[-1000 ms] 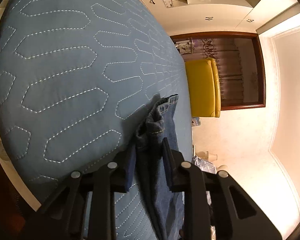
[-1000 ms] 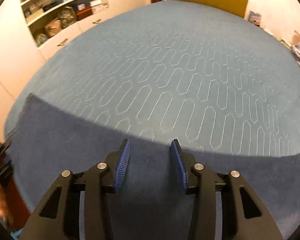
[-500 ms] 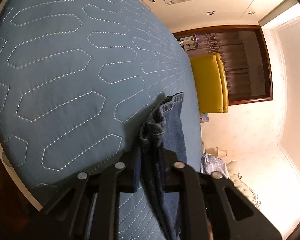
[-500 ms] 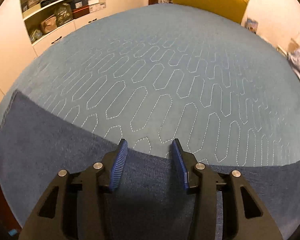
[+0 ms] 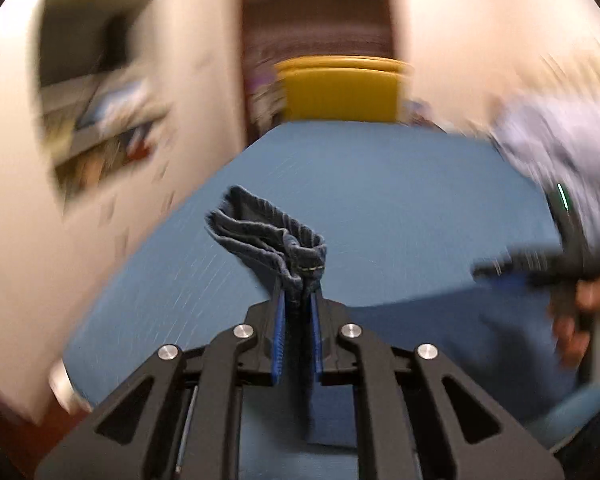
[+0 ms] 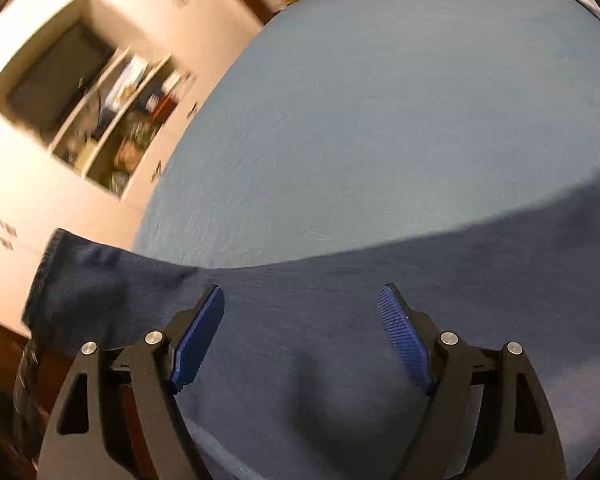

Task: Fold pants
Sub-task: 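Grasp the stacked leg hems with the left tool while the right tool grasps them beside it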

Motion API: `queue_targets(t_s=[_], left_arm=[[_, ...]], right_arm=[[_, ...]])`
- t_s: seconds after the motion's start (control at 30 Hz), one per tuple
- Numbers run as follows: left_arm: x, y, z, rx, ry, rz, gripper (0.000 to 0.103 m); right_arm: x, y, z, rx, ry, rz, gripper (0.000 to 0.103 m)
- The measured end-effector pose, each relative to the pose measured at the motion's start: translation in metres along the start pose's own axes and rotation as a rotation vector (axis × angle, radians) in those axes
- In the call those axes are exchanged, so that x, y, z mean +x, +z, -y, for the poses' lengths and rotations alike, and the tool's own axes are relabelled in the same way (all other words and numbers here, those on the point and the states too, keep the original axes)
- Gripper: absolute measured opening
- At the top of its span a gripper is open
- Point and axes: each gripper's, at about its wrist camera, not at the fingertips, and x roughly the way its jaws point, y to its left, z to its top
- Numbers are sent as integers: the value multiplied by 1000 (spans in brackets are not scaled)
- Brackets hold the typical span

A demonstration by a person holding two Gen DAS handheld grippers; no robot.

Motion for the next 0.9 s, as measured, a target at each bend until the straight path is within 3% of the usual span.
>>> queue_targets(t_s=[0.1,0.17,0.27,0.37,0.4,0.43,0.5,0.6,0.8,0.87,0.9], left_arm=[[-7,-17,108,222,-39,36,11],[2,-47,175,341,-75,15,11],[26,-97,245,495,-81,-24,11],[43,-129,269,579,7,-19,30],[44,-134,271,598,38,-6,53],[43,-138,272,608,60,11,66],[43,-143,273,647,93,42,66],[46,-146,273,707,117,56,66],[57,-143,276,746,76,25,61],[64,-139,276,735,46,-1,34],[67,-138,276,731,50,-15,11]], right_arm=[[-38,-4,47,71,-29,38,78],[-58,-15,77,119,-37,48,78],[-78,-34,103,140,-65,56,78],[-87,-47,119,143,-73,39,78],[-89,-50,123,146,-63,37,78],[-90,-52,125,149,-52,37,78],[-89,-54,128,154,-40,39,78],[-88,-56,134,173,-14,33,78],[-82,-55,128,161,25,-6,78],[-79,-53,126,167,42,-23,78],[-77,-52,124,172,53,-37,78]])
